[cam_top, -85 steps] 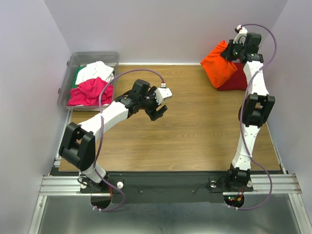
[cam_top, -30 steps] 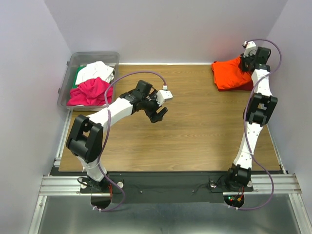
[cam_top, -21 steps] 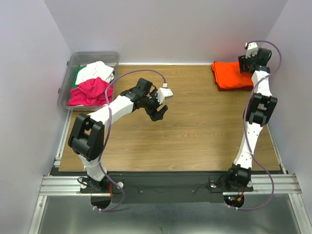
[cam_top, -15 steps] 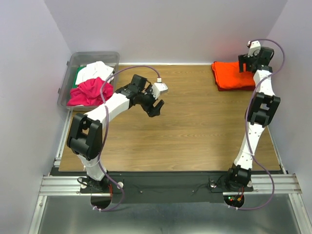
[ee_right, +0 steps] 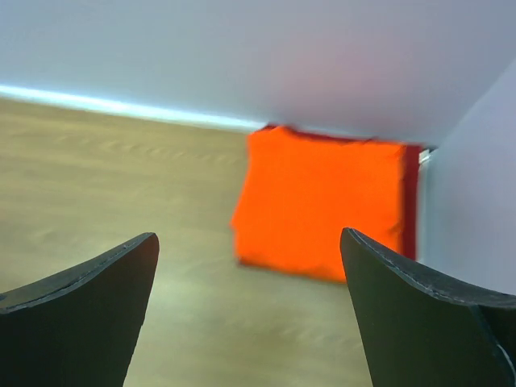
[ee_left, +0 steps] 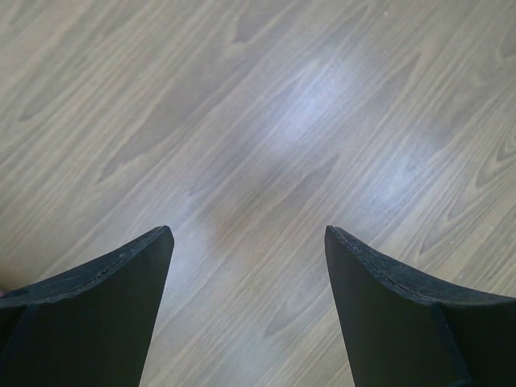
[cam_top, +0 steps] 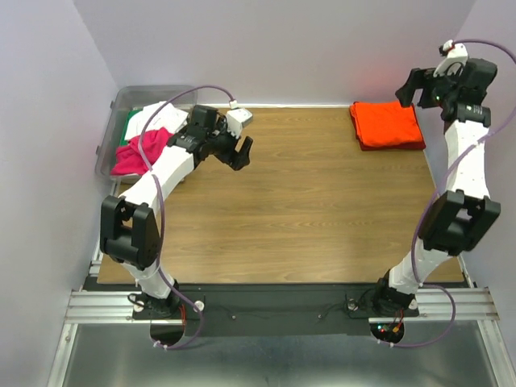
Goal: Fold and stack the t-shirts
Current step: Neatly place the folded tshirt to the corner
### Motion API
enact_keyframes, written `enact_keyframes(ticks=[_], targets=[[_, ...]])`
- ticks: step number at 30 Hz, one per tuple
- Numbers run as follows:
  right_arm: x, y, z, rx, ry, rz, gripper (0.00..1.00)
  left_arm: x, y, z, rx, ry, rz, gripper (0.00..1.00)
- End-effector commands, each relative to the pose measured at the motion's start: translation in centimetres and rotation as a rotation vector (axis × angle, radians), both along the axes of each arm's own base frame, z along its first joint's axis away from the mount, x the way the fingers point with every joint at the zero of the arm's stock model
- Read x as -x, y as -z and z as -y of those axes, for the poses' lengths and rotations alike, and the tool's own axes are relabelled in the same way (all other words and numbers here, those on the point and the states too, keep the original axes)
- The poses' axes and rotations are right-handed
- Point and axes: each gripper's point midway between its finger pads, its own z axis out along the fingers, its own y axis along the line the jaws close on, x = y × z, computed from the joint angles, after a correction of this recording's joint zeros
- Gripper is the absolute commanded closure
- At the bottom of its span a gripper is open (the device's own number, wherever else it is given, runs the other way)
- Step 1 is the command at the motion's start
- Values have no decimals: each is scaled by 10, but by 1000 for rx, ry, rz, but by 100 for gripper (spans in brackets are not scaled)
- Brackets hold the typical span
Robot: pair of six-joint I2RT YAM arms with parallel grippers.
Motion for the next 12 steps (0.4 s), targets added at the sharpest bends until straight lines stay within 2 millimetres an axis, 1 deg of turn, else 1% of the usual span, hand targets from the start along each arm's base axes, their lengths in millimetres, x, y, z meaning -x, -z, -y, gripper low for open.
enact_keyframes(ticks=[1,2,3,4,5,6,7,8,9,10,12], targets=[[53,64,-39,-232,-66,-246,0,2,-40,-16,28,-87,88,12],[64,71,-45,-255,-75,-272,0,9,-35,-20,22,-93,78,12],[87,89,-59,-295,-96,-321,0,11,-33,-22,21,-99,81,12],[97,98,-65,-318,-103,-347,0,15,-30,-25,18,-105,78,12],[109,109,-73,-340,-117,-377,0,23,-21,-30,7,-115,64,12],[119,117,-81,-345,-126,-398,0,26,-17,-31,5,-119,64,12],[139,133,-89,-355,-128,-434,0,29,-13,-34,3,-127,58,12],[147,141,-93,-355,-130,-451,0,37,-1,-38,-8,-135,40,12],[155,147,-97,-349,-131,-463,0,40,3,-39,-5,-139,39,12],[168,156,-100,-354,-129,-482,0,47,12,-42,-9,-142,23,12],[176,158,-102,-338,-126,-481,0,52,17,-44,-6,-140,8,10]])
